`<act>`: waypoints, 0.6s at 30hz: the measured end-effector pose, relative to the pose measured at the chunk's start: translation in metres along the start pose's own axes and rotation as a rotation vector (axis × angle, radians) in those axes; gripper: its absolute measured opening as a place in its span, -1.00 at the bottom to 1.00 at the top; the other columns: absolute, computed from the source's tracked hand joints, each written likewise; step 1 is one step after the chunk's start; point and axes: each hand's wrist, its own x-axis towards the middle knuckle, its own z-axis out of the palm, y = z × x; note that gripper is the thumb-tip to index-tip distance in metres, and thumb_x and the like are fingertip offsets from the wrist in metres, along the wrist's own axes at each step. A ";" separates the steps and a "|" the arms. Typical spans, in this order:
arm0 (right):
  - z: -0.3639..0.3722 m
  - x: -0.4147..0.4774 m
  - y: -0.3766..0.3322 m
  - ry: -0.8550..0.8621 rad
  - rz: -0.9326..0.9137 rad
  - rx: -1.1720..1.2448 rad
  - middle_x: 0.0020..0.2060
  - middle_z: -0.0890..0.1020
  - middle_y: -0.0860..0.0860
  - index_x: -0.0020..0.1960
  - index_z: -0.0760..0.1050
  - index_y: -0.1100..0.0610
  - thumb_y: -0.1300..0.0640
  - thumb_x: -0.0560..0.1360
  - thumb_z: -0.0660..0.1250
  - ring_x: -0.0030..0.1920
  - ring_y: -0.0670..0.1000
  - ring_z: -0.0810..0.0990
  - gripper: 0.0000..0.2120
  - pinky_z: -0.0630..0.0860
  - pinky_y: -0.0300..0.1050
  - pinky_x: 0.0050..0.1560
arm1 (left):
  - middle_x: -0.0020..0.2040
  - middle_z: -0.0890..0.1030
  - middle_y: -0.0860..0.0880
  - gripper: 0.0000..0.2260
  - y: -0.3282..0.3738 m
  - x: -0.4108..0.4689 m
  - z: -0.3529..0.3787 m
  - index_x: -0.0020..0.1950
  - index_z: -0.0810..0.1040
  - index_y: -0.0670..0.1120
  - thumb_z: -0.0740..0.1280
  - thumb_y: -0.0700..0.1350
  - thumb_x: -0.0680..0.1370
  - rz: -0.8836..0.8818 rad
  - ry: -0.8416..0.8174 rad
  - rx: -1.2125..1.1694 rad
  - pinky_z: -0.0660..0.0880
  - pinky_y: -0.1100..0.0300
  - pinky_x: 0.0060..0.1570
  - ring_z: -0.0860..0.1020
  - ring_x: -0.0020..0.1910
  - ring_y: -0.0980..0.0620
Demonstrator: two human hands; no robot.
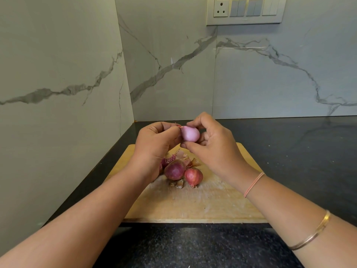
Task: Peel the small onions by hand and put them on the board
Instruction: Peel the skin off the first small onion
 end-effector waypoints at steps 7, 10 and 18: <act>-0.003 0.001 -0.003 -0.044 0.065 0.055 -0.20 0.66 0.06 0.00 0.50 0.07 0.23 0.40 0.48 -0.23 0.08 0.65 -0.76 0.61 0.13 -0.11 | -0.30 0.59 -0.07 -0.82 -0.001 0.004 -0.003 -0.33 0.53 -0.14 0.35 -0.34 0.45 0.061 0.036 0.154 0.55 0.24 -0.20 0.59 -0.26 0.04; -0.006 0.003 -0.005 -0.096 0.118 0.153 -0.11 0.67 0.07 -0.03 0.50 0.01 0.26 0.45 0.43 -0.30 0.00 0.65 -0.79 0.63 0.01 -0.18 | -0.33 0.57 -0.05 -0.88 0.000 0.003 -0.005 -0.28 0.54 -0.17 0.37 -0.33 0.44 0.097 0.009 0.239 0.49 0.34 -0.32 0.57 -0.38 0.17; -0.019 0.007 -0.008 -0.284 0.401 0.643 -0.31 0.55 0.17 0.13 0.49 0.32 0.17 0.62 0.13 -0.43 -0.02 0.53 -0.73 0.49 -0.23 -0.43 | -0.23 0.65 -0.14 -0.85 0.002 0.006 -0.011 -0.27 0.57 -0.09 0.39 -0.31 0.43 0.192 -0.022 0.373 0.56 -0.03 0.00 0.64 -0.11 -0.18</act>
